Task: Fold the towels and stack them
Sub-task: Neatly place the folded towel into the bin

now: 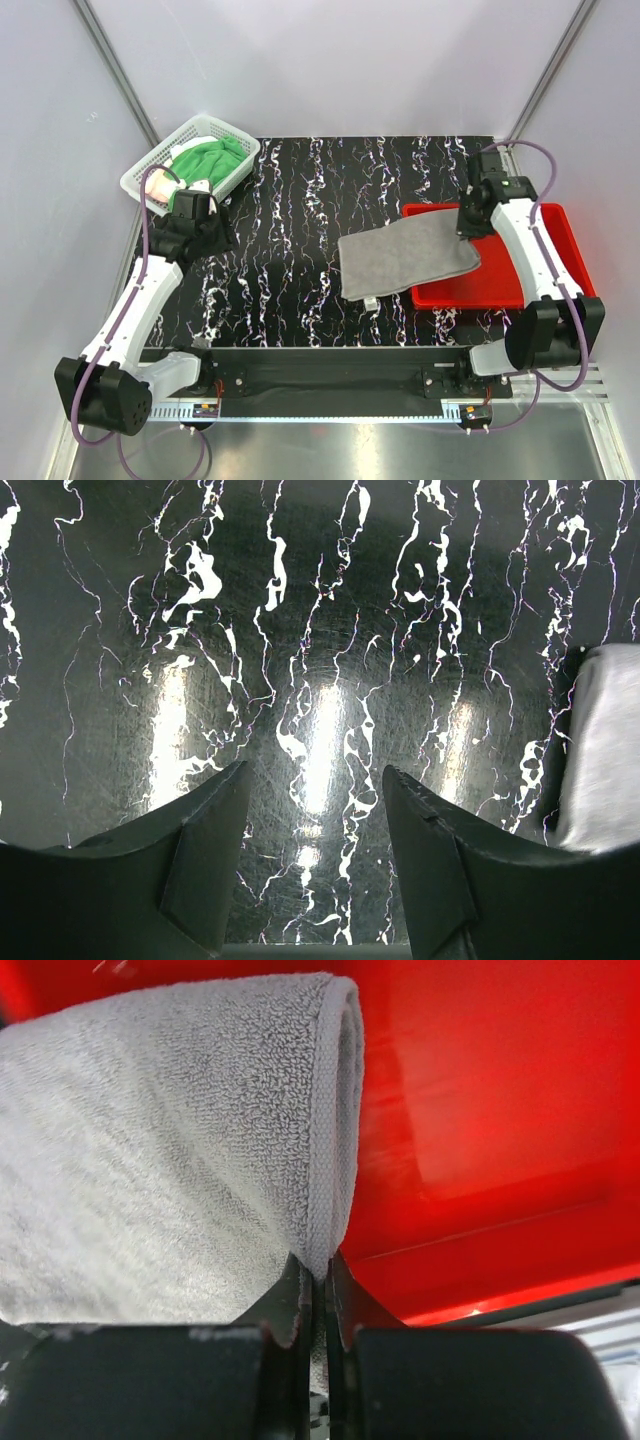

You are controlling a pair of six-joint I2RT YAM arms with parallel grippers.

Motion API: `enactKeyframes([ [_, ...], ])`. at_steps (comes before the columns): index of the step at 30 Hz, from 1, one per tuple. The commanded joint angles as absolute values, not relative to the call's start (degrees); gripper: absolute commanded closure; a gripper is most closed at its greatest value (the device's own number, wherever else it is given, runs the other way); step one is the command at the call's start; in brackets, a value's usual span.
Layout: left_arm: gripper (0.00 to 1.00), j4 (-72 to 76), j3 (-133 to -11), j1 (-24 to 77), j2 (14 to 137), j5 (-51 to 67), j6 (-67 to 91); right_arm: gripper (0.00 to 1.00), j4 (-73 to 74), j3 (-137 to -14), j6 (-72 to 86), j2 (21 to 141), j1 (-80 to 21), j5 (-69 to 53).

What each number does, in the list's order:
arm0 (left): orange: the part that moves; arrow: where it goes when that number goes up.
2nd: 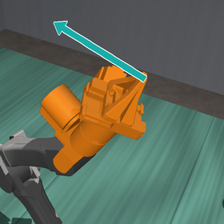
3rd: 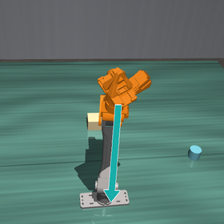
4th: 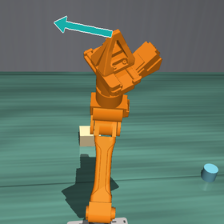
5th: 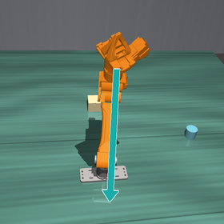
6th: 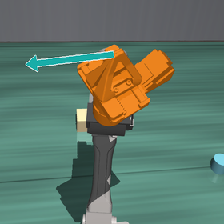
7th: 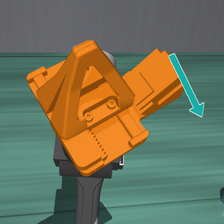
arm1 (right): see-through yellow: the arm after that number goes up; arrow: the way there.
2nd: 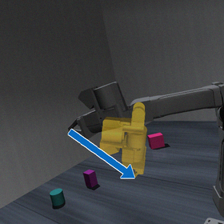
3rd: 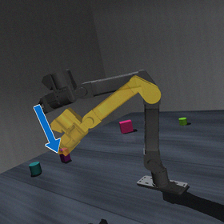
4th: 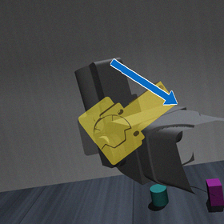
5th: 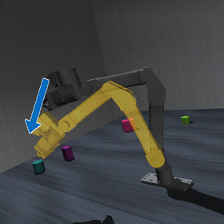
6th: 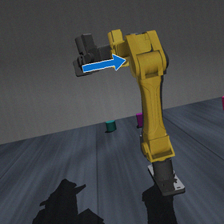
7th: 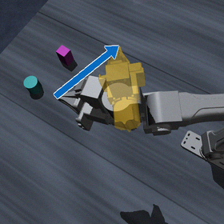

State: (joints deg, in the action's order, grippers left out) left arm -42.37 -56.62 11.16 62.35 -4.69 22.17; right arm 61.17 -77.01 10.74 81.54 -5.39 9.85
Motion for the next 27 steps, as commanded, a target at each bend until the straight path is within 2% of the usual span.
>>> enactKeyframes([
  [1, 0.39, -40.3, -56.9, 10.9, 61.6, -3.5, 21.0, 1.00, 60.4, -80.8, 5.0, 82.1, -0.7, 15.3],
  [13, 0.36, -41.2, -59.5, 11.0, 63.1, -1.4, 20.6, 1.00, 51.9, -82.7, -7.7, 85.5, 10.8, 18.1],
  [20, 0.34, -43.8, -66.3, 11.0, 66.1, 4.0, 21.4, 1.00, 48.3, -83.5, -10.9, 86.7, 14.8, 18.8],
  [27, 0.31, -45.6, -73.6, 10.9, 68.5, 4.7, 21.3, 1.00, 44.7, -83.0, -12.5, 87.5, 18.5, 16.6],
])
